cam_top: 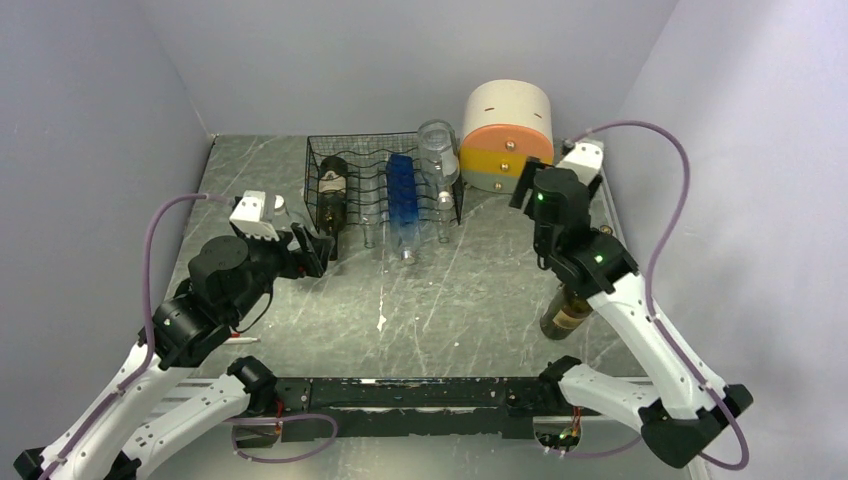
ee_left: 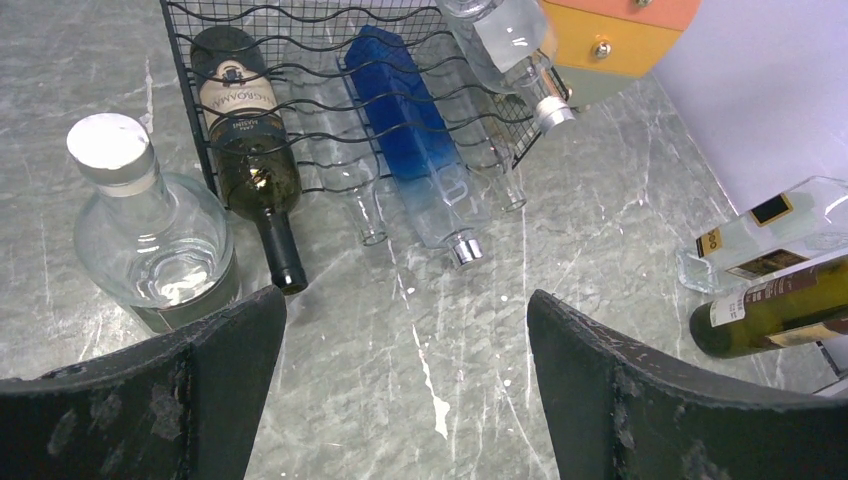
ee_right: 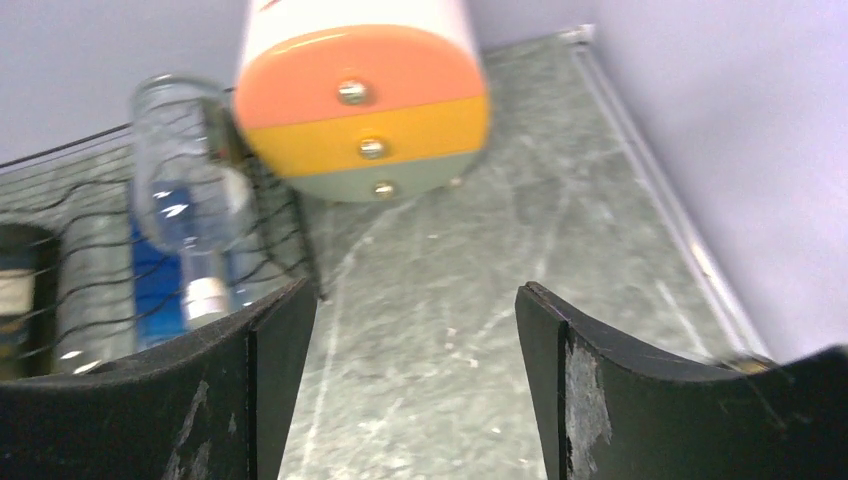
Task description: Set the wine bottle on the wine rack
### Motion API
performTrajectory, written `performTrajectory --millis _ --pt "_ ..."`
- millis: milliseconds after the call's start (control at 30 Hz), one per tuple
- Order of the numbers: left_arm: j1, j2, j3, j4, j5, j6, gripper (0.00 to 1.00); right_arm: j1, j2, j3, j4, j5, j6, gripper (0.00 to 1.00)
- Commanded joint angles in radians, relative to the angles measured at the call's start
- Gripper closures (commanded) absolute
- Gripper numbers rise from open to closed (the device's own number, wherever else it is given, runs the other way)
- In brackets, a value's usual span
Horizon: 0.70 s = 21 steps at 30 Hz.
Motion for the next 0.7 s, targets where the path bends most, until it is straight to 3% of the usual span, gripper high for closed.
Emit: performTrajectory --millis 0,167,433,667 --pt "0.005 0.004 -0.008 0.040 0.011 0.022 0.06 -0.003 -0.059 0.013 -0.203 0.281 0.064 0.23" --pt "0.005 0.011 -0.015 0.045 0.011 0.023 0.06 -0.003 -0.121 0.027 -0.381 0.403 0.196 0.24" --pt "0.006 0.050 -0.022 0.065 0.035 0.023 0.06 -0.003 -0.268 0.034 -0.580 0.407 0.328 0.33" --pt "0.005 0.087 -0.021 0.090 0.060 0.021 0.06 -0.003 -0.349 -0.044 -0.637 0.351 0.424 0.35"
